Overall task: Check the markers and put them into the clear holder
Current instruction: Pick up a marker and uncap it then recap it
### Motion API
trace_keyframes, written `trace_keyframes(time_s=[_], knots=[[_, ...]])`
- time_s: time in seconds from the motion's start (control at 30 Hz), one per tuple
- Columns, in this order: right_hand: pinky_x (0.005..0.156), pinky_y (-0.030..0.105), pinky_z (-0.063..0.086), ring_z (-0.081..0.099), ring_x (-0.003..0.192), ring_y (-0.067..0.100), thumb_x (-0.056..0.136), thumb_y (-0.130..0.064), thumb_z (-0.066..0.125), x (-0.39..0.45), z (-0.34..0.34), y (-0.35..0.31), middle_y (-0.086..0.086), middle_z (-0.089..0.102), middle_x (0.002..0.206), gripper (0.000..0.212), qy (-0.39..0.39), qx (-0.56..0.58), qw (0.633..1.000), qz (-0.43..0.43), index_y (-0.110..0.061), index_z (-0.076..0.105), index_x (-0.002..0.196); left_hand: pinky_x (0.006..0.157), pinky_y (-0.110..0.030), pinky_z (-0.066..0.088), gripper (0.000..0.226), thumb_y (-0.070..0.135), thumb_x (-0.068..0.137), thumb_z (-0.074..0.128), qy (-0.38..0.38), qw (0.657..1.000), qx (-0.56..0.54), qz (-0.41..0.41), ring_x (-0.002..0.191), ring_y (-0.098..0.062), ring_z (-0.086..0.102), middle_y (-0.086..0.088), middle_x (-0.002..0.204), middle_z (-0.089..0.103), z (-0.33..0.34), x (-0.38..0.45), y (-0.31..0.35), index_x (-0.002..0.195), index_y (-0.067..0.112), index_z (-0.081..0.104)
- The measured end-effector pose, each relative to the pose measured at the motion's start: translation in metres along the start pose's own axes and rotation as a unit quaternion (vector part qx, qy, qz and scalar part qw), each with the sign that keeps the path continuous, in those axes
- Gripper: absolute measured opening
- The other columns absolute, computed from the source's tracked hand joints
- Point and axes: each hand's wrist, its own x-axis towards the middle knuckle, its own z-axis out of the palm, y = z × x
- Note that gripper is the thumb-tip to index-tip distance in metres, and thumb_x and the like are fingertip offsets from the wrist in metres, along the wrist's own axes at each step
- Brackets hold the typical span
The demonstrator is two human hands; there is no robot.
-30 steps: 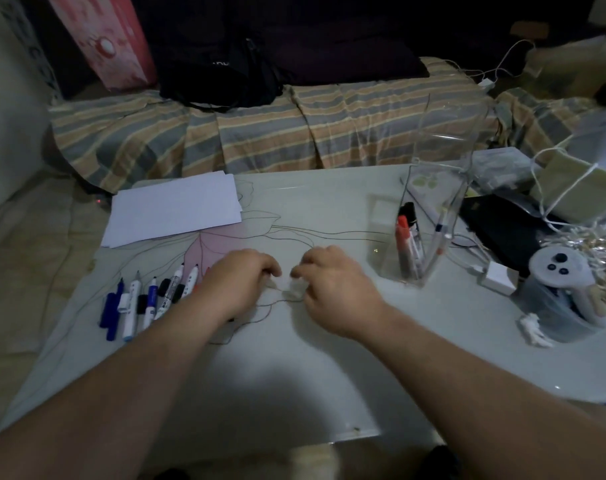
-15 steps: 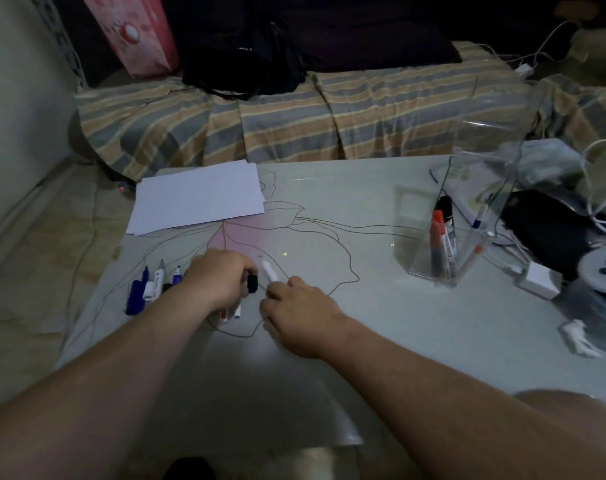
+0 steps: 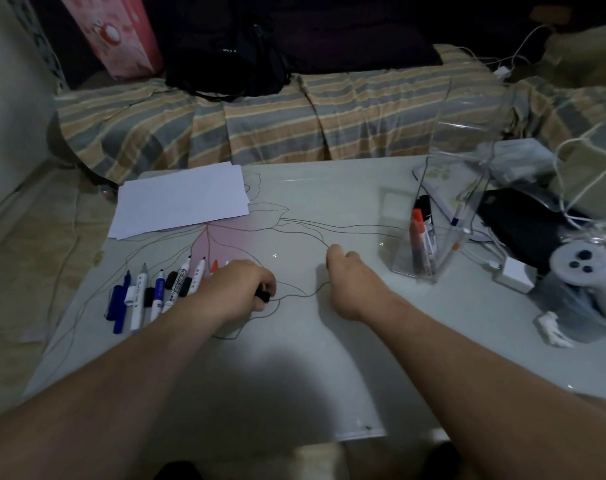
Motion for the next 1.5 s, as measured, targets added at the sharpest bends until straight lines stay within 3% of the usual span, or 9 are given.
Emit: trace_keyframes(time_s=[0.13,0.27,0.53,0.67,0.77,0.87,1.07,1.3,1.5], knots=[[0.075,0.04,0.045,0.052,0.086,0.036,0.085,0.002,0.044,-0.007,-0.015,0.024,0.02,0.049,0.111,0.032,0.029,0.042,0.999,0.018,-0.012,0.033,0.112,0.068,-0.021,0.038,0.019,0.024,0.08,0.075,0.015,0.993,-0.118,0.024,0.088,-0.005,0.063,0.014,0.091,0.07,-0.002,-0.004,0.019,0.093,0.035,0.067],[0.074,0.038,0.041,0.052,0.096,0.033,0.082,0.003,0.044,-0.009,-0.021,0.029,0.016,0.054,0.108,0.042,0.031,0.067,0.997,0.0,-0.012,0.039,0.12,0.064,-0.003,0.038,0.021,0.02,0.081,0.073,0.039,0.978,-0.196,0.055,0.086,0.006,0.062,0.018,0.088,0.072,-0.006,-0.01,0.026,0.096,0.035,0.068],[0.081,0.036,0.04,0.052,0.105,0.031,0.083,-0.002,0.044,-0.01,-0.022,0.031,0.012,0.054,0.113,0.049,0.04,0.077,0.996,-0.021,-0.02,0.041,0.129,0.082,-0.033,0.056,0.012,0.034,0.083,0.076,0.074,0.977,-0.186,0.08,0.084,0.002,0.066,0.018,0.091,0.075,-0.003,-0.006,0.033,0.087,0.033,0.065],[0.087,0.039,0.048,0.055,0.105,0.028,0.086,-0.012,0.048,-0.009,-0.02,0.028,0.006,0.061,0.112,0.045,0.04,0.064,0.996,-0.039,-0.024,0.046,0.129,0.072,-0.025,0.052,0.019,0.038,0.082,0.077,0.101,0.977,-0.171,0.078,0.078,0.002,0.063,0.015,0.082,0.071,-0.005,-0.006,0.035,0.09,0.033,0.061],[0.082,0.037,0.052,0.061,0.099,0.026,0.094,-0.03,0.055,-0.007,-0.023,0.026,0.002,0.071,0.102,0.026,0.074,0.041,0.995,-0.047,-0.022,0.064,0.116,0.069,-0.019,0.048,0.022,0.037,0.079,0.078,0.141,0.974,-0.169,0.057,0.077,0.0,0.063,0.014,0.079,0.069,-0.006,-0.006,0.036,0.091,0.03,0.061],[0.076,0.037,0.053,0.061,0.093,0.025,0.094,-0.035,0.056,-0.009,-0.028,0.025,0.0,0.072,0.093,0.022,0.093,0.014,0.994,-0.063,-0.024,0.071,0.104,0.068,-0.023,0.046,0.02,0.029,0.076,0.081,0.149,0.973,-0.165,0.068,0.073,-0.001,0.06,0.013,0.075,0.064,-0.006,-0.003,0.032,0.086,0.027,0.064],[0.067,0.032,0.049,0.058,0.091,0.02,0.089,-0.046,0.055,-0.014,-0.028,0.019,-0.009,0.065,0.094,0.021,0.105,-0.057,0.986,-0.114,-0.042,0.066,0.106,0.072,-0.025,0.044,0.019,0.029,0.073,0.084,0.149,0.975,-0.131,0.099,0.077,-0.005,0.056,0.012,0.08,0.059,-0.006,0.0,0.028,0.083,0.033,0.069],[0.063,0.03,0.04,0.059,0.09,0.02,0.09,-0.048,0.055,-0.016,-0.026,0.013,-0.007,0.063,0.09,0.022,0.126,-0.06,0.98,-0.142,-0.041,0.066,0.107,0.077,-0.026,0.049,0.027,0.04,0.075,0.086,0.155,0.971,-0.127,0.128,0.081,-0.006,0.059,0.009,0.085,0.069,-0.008,0.0,0.032,0.098,0.03,0.078],[0.061,0.033,0.038,0.046,0.077,0.017,0.094,-0.051,0.054,-0.015,-0.026,0.015,-0.008,0.051,0.078,0.02,0.138,-0.036,0.976,-0.166,-0.036,0.064,0.102,0.078,-0.028,0.045,0.017,0.04,0.094,0.065,0.129,0.968,-0.144,0.159,0.088,-0.009,0.057,0.009,0.09,0.067,-0.009,0.0,0.038,0.109,0.034,0.069]])
